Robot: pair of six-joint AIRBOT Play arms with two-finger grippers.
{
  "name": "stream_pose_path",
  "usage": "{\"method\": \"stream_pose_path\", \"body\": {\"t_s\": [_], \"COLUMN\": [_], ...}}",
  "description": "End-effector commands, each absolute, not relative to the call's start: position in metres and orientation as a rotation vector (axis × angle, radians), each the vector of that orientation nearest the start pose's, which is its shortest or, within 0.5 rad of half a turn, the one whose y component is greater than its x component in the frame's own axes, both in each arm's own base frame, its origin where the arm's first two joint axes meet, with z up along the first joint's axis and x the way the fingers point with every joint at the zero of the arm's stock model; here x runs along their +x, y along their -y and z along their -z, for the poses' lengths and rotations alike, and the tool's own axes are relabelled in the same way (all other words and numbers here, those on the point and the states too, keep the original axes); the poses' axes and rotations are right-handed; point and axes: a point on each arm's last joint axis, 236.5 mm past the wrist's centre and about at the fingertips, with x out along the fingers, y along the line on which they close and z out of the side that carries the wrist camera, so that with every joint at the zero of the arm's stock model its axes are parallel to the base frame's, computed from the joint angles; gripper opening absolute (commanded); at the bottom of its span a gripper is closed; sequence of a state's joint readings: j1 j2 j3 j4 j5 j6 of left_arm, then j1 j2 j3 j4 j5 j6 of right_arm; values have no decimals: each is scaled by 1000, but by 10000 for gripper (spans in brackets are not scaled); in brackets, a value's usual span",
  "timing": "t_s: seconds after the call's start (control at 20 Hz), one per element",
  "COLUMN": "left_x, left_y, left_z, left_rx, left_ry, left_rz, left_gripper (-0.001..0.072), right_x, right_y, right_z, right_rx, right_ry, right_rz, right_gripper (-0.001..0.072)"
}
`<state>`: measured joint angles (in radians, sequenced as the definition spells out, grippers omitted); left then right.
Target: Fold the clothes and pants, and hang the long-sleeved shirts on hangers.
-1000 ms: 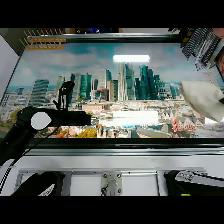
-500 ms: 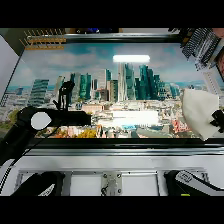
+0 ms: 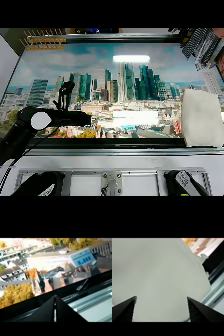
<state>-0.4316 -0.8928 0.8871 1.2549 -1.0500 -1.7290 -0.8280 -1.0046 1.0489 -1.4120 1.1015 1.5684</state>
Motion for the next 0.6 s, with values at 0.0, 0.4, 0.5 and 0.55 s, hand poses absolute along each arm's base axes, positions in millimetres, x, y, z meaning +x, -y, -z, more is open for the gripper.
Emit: {"method": "stream_pose_path", "body": {"t_s": [0.0, 0.4, 0.5, 0.55], "left_x": [273, 273, 274, 274], "left_y": [196, 196, 196, 196], "left_z": [-62, -62, -62, -62], "left_rx": [-195, -194, -195, -195], "left_ry": [-1136, -1135, -1133, -1133], "left_rz": [466, 465, 465, 465], "left_gripper": [18, 18, 18, 18], "right_x": [307, 317, 311, 309], "right_y": [177, -69, -101, -111], "right_z": [-149, -155, -149, -147], "right_rx": [527, 357, 314, 293], "right_ry": [-707, -838, -873, -881], "right_rz": [403, -338, -432, -466], "right_gripper": [698, 563, 75, 28]}}
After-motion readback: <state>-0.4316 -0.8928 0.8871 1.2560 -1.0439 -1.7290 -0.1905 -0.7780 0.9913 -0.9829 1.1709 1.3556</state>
